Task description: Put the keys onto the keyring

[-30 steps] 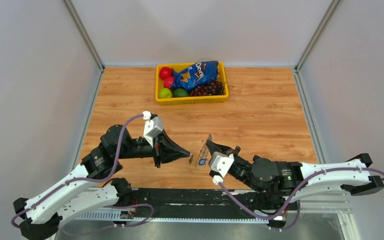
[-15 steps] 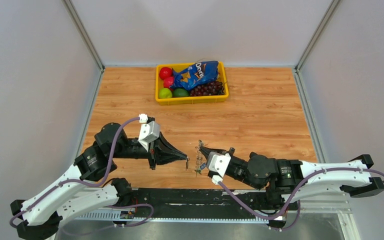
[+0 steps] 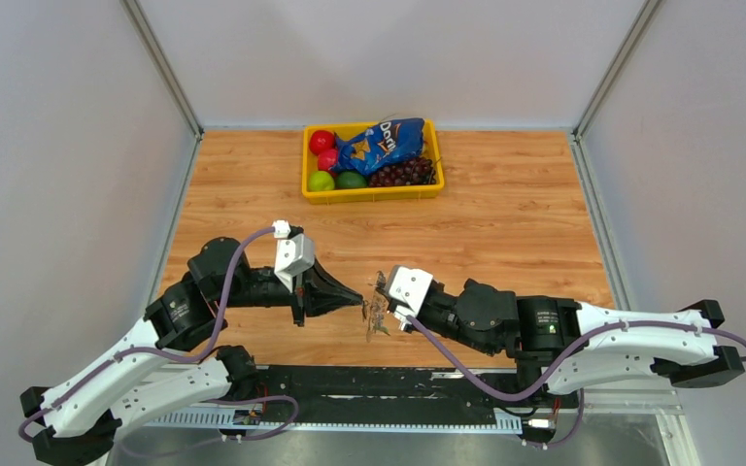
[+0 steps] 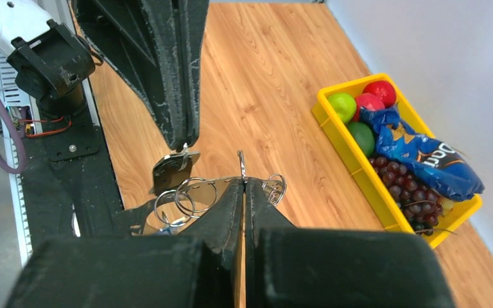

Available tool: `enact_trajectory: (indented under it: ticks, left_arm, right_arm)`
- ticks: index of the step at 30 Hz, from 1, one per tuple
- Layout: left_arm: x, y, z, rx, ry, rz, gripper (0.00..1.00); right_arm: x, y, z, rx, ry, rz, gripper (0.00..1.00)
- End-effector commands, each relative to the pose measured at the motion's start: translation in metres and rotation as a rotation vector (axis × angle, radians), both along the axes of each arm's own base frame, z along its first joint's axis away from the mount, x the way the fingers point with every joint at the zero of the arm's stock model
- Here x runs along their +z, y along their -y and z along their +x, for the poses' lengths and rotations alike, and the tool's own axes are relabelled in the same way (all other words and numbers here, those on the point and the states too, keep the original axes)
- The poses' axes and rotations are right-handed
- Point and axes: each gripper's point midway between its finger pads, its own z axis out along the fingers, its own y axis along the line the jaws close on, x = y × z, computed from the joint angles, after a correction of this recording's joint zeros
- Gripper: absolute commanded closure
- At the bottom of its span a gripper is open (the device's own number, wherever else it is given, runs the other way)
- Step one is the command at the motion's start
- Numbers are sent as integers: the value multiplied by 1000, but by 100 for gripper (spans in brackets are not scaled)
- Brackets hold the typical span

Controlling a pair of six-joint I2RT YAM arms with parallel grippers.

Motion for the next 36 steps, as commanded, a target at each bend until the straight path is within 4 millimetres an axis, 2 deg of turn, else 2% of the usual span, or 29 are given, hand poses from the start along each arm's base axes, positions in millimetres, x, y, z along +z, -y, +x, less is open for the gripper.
enact_trajectory:
  ticks: [1, 10, 25, 36]
  left_arm:
    - [19, -3, 10, 70, 29, -30, 100]
    - [19, -6, 20, 135, 22, -24, 100]
    - [17, -3, 22, 135, 22, -19, 100]
    - [18, -3, 22, 138, 19, -28, 100]
  right_arm:
    - [21, 1, -1, -20, -62, 78, 100]
    - [21, 0, 2, -40, -69, 79, 100]
    - [33, -7, 0, -24, -72, 106, 100]
    - [29, -11, -1, -19, -70, 94, 100]
